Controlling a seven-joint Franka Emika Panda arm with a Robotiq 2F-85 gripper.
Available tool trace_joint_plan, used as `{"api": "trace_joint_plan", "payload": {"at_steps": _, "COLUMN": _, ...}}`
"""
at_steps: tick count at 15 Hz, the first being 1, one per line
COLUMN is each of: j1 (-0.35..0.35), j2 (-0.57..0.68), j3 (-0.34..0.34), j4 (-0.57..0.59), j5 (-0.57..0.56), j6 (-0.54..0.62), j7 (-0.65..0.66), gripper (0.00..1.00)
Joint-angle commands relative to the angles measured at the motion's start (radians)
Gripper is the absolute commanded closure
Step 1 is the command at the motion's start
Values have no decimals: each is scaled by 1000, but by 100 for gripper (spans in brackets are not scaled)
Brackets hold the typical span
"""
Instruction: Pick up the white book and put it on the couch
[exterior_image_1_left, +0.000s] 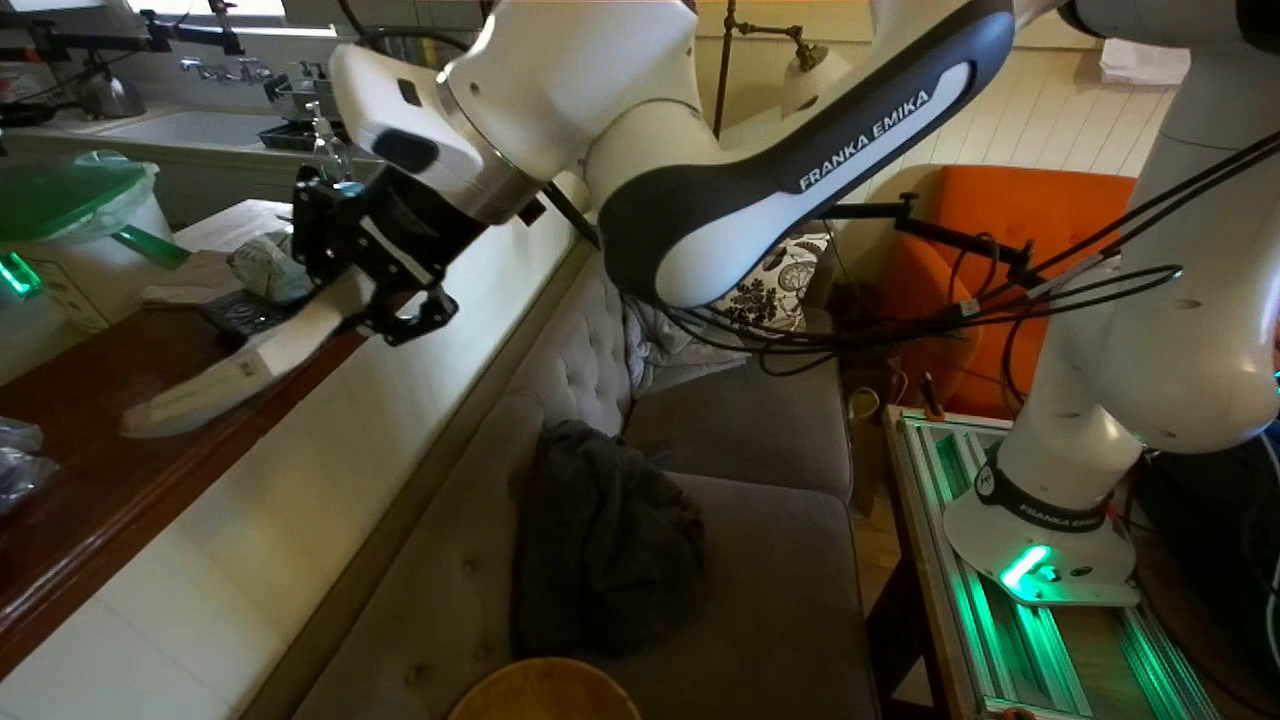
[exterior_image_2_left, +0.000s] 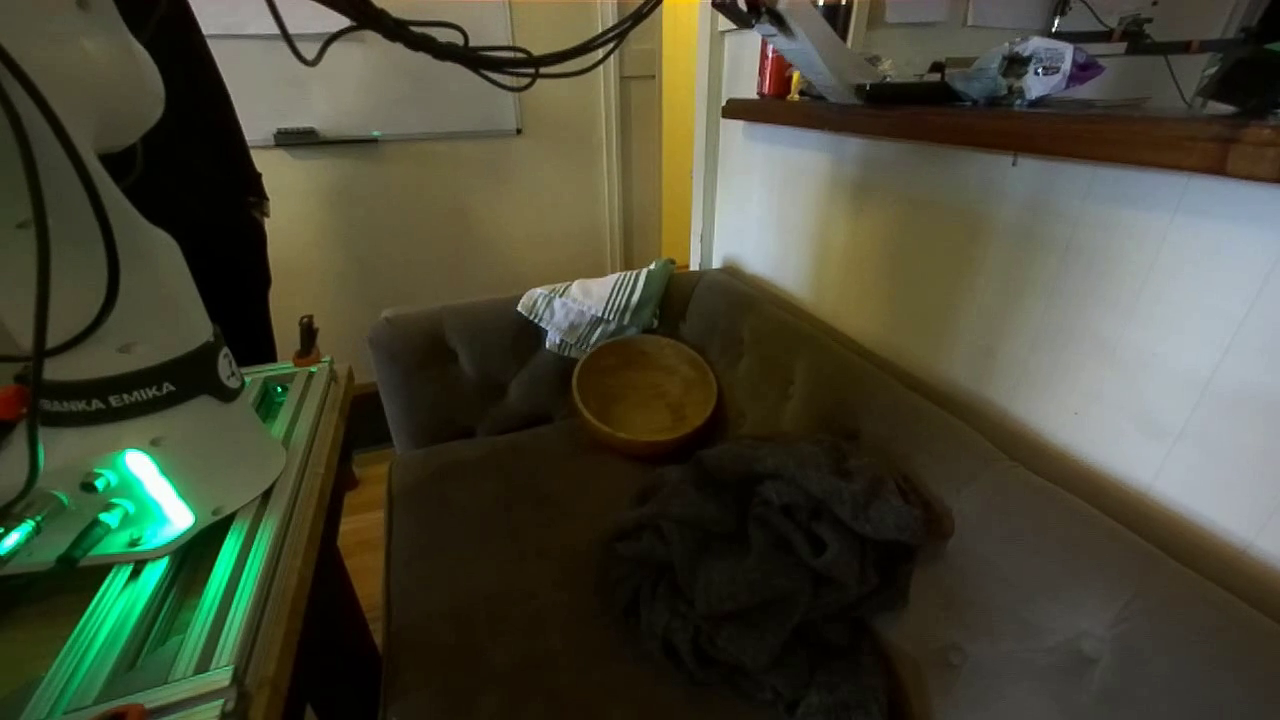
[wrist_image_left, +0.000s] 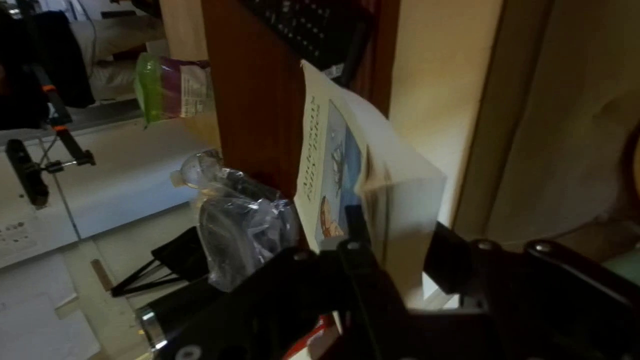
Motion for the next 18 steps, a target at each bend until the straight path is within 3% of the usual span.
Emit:
{"api": "trace_joint_plan", "payload": {"at_steps": 1, "j1": -84, "j2": -141, "j3": 40, "j4": -253, "j5": 147, "j6": 132, "j7": -219, "gripper": 93}}
{"api": "trace_joint_plan", "payload": {"at_steps": 5, "j1": -94, "j2": -157, "j3": 40, "j4": -411, "j5": 321, "j6": 241, "j7": -427, "gripper": 93}}
{"api": "trace_joint_plan", "payload": {"at_steps": 7, "j1": -74, "j2": -128, "j3": 53, "j4": -448, "j5": 431, "j6": 264, "j7": -524, "gripper": 93}}
{"api": "trace_joint_plan", "payload": {"at_steps": 9, "j1": -65, "j2": -65, "j3": 109, "j4": -430, "j5": 557, "j6": 271, "j7": -620, "gripper": 93}}
{"api": "trace_joint_plan", "payload": {"at_steps": 14, "j1": -205, "j2": 36, "j3": 306, "j4": -321, "j5": 794, "j6": 52, "j7": -841, "gripper": 93}}
{"api": "trace_joint_plan", "payload": {"at_steps": 17, "j1": -228, "j2": -23, "j3": 220, "j4": -347, "j5": 749, "j6": -34, "j7": -770, "gripper": 93}}
{"api": "trace_joint_plan", "payload": {"at_steps": 18, "j1": -228, "j2": -37, "j3": 180, "j4": -355, "j5": 704, "j6": -33, "j7": -718, "gripper": 48}}
